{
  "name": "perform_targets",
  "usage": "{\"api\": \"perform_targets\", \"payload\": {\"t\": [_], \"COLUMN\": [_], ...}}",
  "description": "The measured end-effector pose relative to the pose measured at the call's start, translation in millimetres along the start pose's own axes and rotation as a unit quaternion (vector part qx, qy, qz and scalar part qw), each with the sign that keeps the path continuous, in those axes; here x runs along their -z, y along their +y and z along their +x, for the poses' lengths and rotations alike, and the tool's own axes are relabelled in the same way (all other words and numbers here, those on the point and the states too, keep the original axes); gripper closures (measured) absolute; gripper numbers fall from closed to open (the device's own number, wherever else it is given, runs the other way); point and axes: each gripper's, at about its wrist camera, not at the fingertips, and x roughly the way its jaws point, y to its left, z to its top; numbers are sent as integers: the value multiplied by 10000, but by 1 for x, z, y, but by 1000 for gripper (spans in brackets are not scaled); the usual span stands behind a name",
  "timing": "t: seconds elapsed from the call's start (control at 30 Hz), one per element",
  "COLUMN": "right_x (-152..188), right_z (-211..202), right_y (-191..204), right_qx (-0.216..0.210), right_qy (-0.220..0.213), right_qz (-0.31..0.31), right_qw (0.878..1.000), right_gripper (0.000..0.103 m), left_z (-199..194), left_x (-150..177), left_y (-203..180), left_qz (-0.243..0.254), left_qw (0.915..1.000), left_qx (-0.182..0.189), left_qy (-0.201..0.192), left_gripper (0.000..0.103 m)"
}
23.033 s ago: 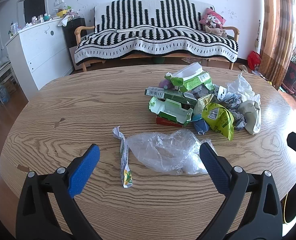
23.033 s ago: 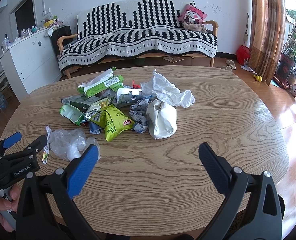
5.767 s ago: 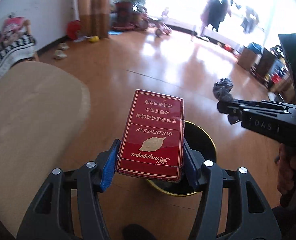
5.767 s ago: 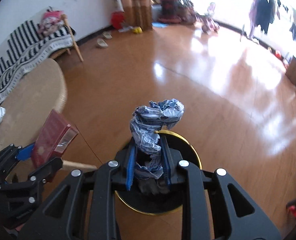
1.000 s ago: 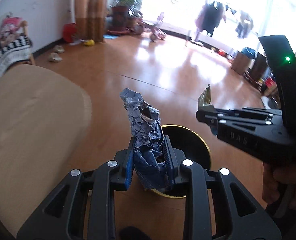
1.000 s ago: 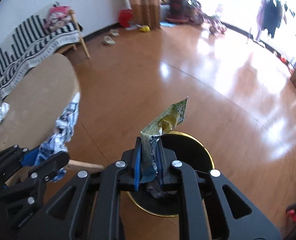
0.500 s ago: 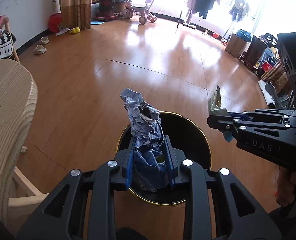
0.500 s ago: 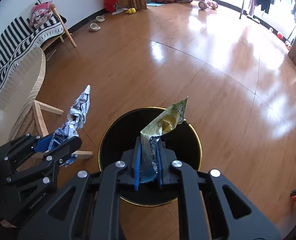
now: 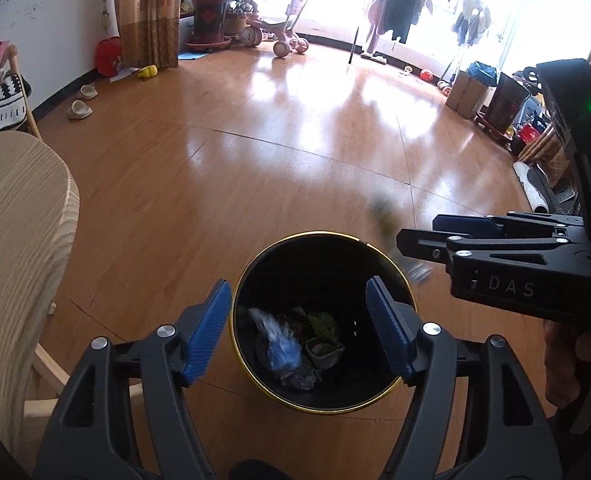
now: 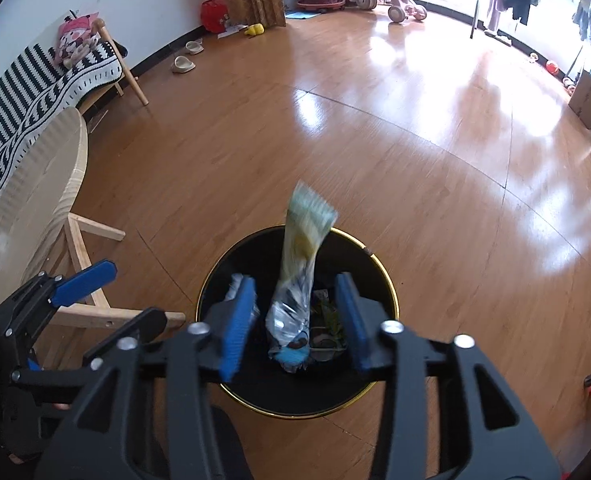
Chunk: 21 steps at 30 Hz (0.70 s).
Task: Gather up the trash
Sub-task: 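Carry both items over the black bin and open both tools to drop them, then grasp the green packet with the left tool while the right tool grasps the silver blister pack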
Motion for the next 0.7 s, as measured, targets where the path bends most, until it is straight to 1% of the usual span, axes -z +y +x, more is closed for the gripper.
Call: {"api": "perform_targets", "payload": {"t": [0.27,0.37,0.43,0.5,0.6,0.67,0.7], "right_x": [-3,-4,-7,-10,-14,-17,-18], "right_z": [-4,-9,-16,-23,-30,-36,-38], "right_y": [8,18,30,49,80,113,129], "right_qx": [-3,-39,-48,-96,-260,-390,-462], "right_qy": [-84,-166,-311,-439,-533,-614,-648], "right_qz": [49,4,-90,-213,-410,-647,-762], "right_qw": [10000,9999,9995,9988,9974,9952,9939], "right_gripper": [55,54,50,42,38,36,34], "left_z": [-19,-34,-45,-63,-94,-116,-130], "left_x": [1,1,1,2,5,9,11], "left_y": [5,15,23,38,65,86,101], "left_qz": [71,20,-31,-137,-377,-576,-692], "left_qw": [9998,9995,9990,9976,9944,9911,9883], "left_qx": [-86,-193,-305,-499,-774,-963,-1113], "left_qy": [-154,-259,-339,-453,-611,-719,-774], "left_gripper": [34,30,22,17,12,11,11]}}
